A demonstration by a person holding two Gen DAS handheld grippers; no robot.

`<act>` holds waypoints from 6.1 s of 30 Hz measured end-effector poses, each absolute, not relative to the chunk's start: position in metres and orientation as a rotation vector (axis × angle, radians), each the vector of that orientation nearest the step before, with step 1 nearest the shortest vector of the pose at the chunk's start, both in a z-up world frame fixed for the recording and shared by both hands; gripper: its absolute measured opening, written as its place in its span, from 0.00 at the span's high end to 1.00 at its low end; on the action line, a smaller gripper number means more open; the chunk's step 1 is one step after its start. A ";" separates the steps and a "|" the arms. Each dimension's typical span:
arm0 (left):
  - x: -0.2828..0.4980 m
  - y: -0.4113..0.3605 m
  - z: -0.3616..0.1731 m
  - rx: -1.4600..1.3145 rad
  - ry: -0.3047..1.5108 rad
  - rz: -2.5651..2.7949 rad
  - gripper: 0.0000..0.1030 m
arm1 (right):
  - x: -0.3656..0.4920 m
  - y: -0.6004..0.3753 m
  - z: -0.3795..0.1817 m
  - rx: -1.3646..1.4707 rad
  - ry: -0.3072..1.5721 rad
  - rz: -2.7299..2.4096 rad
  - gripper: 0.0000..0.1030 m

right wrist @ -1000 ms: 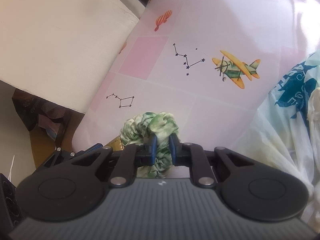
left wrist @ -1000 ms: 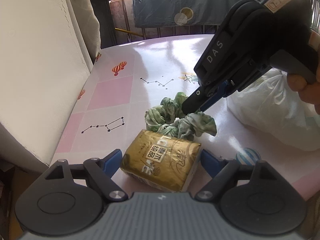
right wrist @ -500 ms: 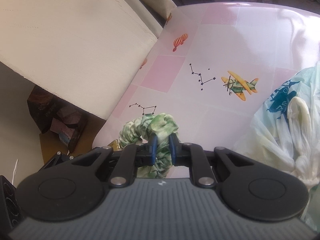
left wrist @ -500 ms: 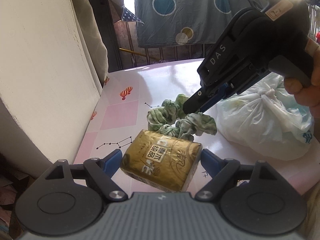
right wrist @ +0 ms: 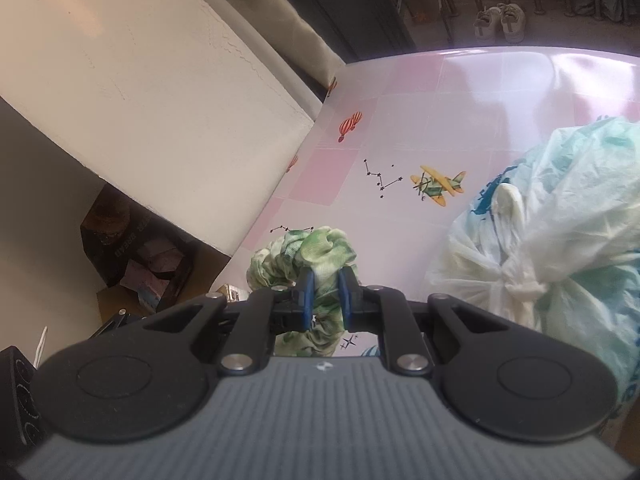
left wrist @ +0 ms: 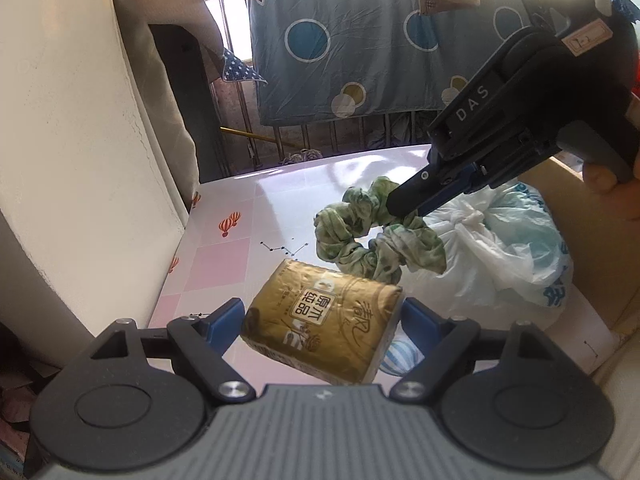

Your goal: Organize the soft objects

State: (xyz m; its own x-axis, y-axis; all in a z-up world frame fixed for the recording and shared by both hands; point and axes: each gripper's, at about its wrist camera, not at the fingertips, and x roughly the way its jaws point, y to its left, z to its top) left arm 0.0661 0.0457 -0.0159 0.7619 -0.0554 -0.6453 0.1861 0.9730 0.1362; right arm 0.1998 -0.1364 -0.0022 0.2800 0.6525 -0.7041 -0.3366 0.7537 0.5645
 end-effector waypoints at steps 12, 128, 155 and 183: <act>0.057 -0.013 0.002 0.191 0.663 -0.249 0.16 | 0.145 -0.286 0.044 0.459 0.949 0.509 0.88; 0.035 -0.081 0.013 0.081 0.833 -0.157 0.00 | -0.049 -0.321 0.022 0.038 0.722 -0.153 0.01; 0.038 -0.110 0.013 0.100 0.839 -0.192 0.00 | -0.057 -0.338 0.018 0.149 0.760 -0.133 0.01; 0.038 -0.109 0.014 0.098 0.845 -0.201 0.00 | -0.055 -0.332 0.024 0.132 0.756 -0.119 0.01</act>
State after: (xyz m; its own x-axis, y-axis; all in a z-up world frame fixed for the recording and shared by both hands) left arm 0.0380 -0.1093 0.0144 0.6463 -0.1370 -0.7507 0.2150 0.9766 0.0069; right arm -0.0548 -0.3323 0.0244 0.7220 -0.0598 -0.6894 0.1543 0.9851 0.0761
